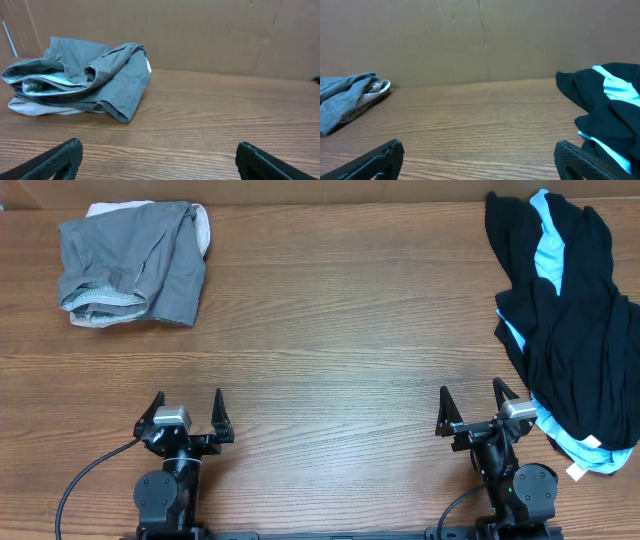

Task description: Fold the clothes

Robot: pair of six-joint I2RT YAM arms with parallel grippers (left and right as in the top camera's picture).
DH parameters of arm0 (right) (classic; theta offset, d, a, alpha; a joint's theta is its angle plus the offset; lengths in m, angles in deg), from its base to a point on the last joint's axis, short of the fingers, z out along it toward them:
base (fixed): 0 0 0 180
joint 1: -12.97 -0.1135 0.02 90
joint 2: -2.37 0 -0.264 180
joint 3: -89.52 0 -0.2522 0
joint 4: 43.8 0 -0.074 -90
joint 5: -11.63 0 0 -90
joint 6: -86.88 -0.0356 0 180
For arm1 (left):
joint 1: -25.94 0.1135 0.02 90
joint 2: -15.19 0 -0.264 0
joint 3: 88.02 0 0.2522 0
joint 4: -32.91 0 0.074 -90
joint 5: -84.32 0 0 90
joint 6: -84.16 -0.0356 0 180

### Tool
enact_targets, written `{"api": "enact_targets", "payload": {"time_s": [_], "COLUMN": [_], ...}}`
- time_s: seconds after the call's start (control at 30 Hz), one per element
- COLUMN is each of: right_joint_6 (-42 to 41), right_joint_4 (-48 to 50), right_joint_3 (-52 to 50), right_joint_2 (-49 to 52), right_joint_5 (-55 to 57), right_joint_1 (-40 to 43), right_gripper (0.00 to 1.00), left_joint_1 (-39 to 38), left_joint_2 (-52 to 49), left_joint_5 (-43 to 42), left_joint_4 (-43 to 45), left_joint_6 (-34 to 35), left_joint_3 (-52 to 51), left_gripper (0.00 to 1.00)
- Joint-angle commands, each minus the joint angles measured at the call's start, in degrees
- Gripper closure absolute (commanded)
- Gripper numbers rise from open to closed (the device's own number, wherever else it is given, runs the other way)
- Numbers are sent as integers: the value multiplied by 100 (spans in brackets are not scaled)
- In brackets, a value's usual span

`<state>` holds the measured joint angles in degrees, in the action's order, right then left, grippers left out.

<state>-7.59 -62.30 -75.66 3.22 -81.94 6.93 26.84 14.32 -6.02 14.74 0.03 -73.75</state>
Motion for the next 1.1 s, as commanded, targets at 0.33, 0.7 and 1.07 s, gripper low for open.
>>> {"api": "enact_targets", "payload": {"time_s": [0.33,0.7,1.07], "right_joint_6": [0,0,0], "right_joint_4": [24,24,24], "right_joint_3": [-59,-59,-59], "right_joint_2": [-68,-68,-68], "right_joint_5": [55,55,55], "right_joint_1": [17,17,17], "right_gripper": [0,0,0], "left_joint_1": [46,46,46], "left_joint_2": [61,61,61], "left_joint_5": [52,52,55], "left_joint_4": [0,0,0], "left_joint_6": [59,59,59], "left_joint_3": [-24,-24,-24], "left_gripper": [0,0,0]}}
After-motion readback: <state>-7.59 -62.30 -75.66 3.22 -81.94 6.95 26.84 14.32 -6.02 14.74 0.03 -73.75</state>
